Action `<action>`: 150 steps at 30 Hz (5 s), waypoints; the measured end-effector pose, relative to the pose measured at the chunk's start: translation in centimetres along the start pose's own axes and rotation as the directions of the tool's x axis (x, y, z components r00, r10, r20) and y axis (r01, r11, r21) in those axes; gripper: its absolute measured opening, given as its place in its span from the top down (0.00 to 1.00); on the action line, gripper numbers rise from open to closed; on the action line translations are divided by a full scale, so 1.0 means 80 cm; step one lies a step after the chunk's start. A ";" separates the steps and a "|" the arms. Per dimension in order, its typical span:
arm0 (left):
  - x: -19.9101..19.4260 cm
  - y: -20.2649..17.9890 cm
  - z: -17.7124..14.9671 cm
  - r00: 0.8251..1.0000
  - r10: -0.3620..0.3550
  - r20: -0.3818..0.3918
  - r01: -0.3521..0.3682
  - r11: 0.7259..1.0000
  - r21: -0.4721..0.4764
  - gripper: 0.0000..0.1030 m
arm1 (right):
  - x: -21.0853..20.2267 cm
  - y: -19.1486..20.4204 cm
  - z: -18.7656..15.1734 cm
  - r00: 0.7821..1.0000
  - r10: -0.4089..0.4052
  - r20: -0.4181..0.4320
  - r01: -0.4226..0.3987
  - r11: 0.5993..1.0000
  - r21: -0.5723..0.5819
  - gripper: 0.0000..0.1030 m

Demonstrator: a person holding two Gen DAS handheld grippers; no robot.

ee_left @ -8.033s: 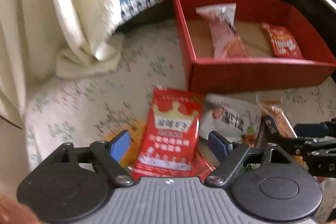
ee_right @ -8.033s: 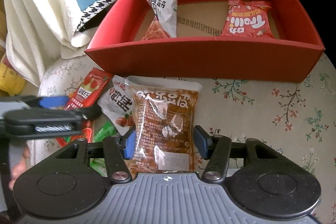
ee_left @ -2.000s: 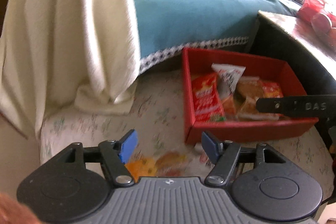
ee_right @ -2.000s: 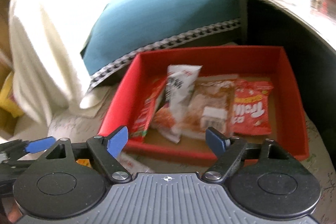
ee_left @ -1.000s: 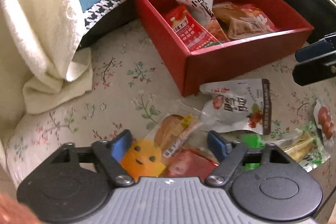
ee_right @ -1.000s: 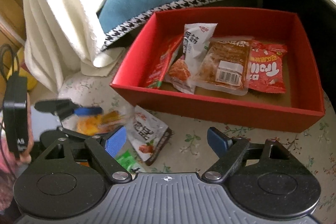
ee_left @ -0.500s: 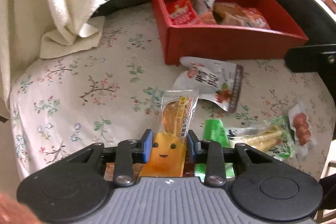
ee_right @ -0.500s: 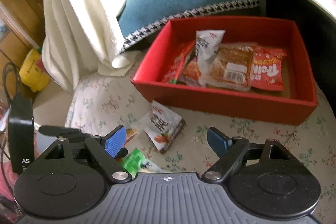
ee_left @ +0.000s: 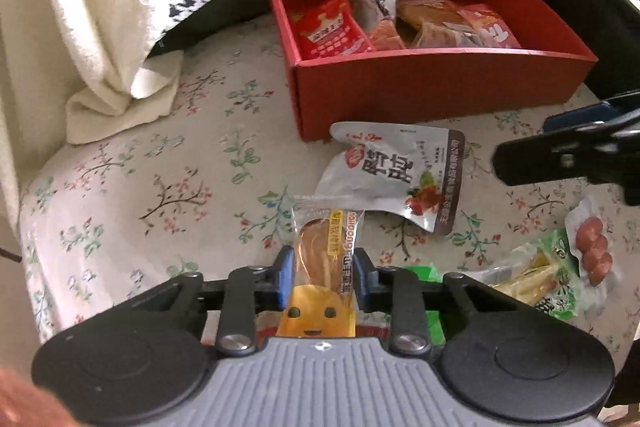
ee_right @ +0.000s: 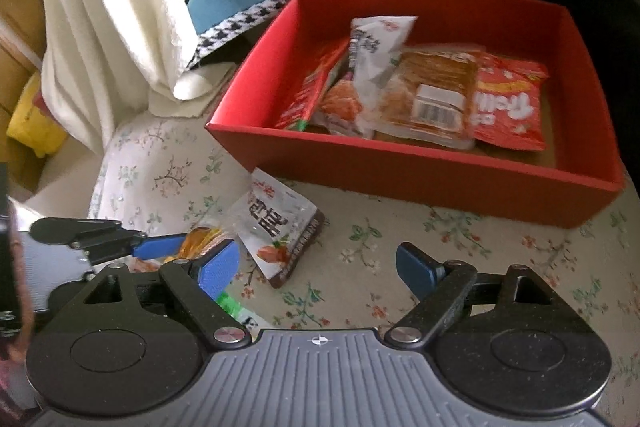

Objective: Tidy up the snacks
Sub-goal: 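Grasp the yellow smiley bread packet with the left gripper while the right grasps the white duck-neck packet, then carry both held packets over the red box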

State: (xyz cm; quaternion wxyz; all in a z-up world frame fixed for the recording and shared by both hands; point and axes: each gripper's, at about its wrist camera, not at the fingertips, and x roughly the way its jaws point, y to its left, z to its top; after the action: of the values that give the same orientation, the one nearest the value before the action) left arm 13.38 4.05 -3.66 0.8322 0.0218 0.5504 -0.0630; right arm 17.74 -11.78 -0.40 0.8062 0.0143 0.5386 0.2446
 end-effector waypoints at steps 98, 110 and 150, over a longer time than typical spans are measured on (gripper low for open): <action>-0.044 0.024 0.005 0.993 -0.100 0.066 0.108 0.985 -0.132 0.76 | 0.009 0.035 0.000 0.994 -0.107 0.021 0.109 0.986 -0.124 0.37; -0.059 0.011 0.014 0.989 -0.086 0.116 0.098 0.990 -0.102 0.77 | -0.024 0.044 0.010 0.994 -0.052 0.095 0.063 0.991 -0.121 0.37; -0.066 -0.025 0.059 0.975 -0.104 0.198 0.120 0.990 -0.071 0.76 | -0.060 0.009 0.038 0.977 -0.058 0.203 0.066 0.997 -0.032 0.37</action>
State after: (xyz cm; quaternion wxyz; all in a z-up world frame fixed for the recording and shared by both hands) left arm 15.42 1.98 3.11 0.8772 -0.0498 0.4692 -0.0889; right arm 18.72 -12.42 5.25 0.8641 0.0066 0.4491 0.2270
